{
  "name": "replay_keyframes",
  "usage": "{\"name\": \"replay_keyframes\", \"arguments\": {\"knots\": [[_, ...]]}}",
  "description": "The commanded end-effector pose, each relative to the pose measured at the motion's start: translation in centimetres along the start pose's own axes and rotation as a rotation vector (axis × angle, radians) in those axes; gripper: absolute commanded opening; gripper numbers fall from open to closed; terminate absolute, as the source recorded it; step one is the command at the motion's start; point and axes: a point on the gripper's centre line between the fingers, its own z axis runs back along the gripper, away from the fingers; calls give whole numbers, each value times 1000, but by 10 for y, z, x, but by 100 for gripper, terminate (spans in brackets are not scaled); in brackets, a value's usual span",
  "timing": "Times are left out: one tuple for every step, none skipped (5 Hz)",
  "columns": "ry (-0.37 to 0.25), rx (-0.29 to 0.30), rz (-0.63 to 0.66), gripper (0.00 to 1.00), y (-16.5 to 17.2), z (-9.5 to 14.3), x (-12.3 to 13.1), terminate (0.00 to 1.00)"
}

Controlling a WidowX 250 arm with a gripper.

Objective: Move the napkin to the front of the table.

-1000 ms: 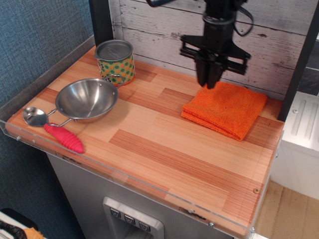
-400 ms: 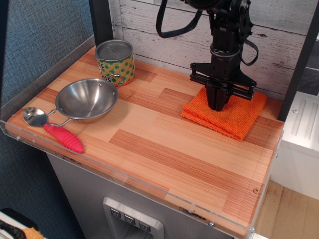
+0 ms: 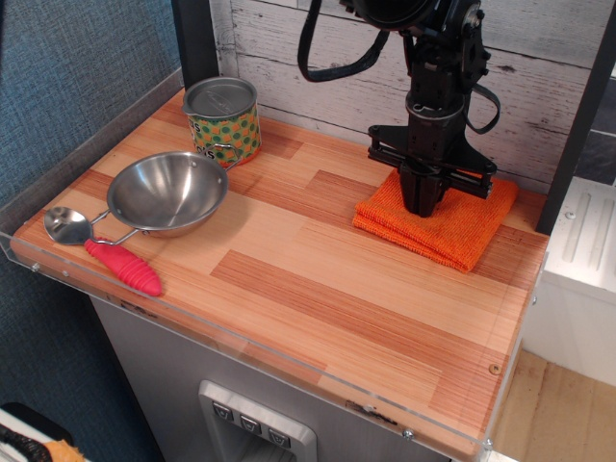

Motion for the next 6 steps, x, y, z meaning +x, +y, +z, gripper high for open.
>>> {"name": "replay_keyframes", "arguments": {"knots": [[1,-6,8,0,-7,17,-40,0],[12,-3,27,0,-8,20,-65,0],[10,24,30,0,-9,22,-87,0],[29,35,54,0,-12,22,-102,0],[24,31,70,0,-13,22,-110,0],[11,42,96,0,-11,25,-114,0]]}}
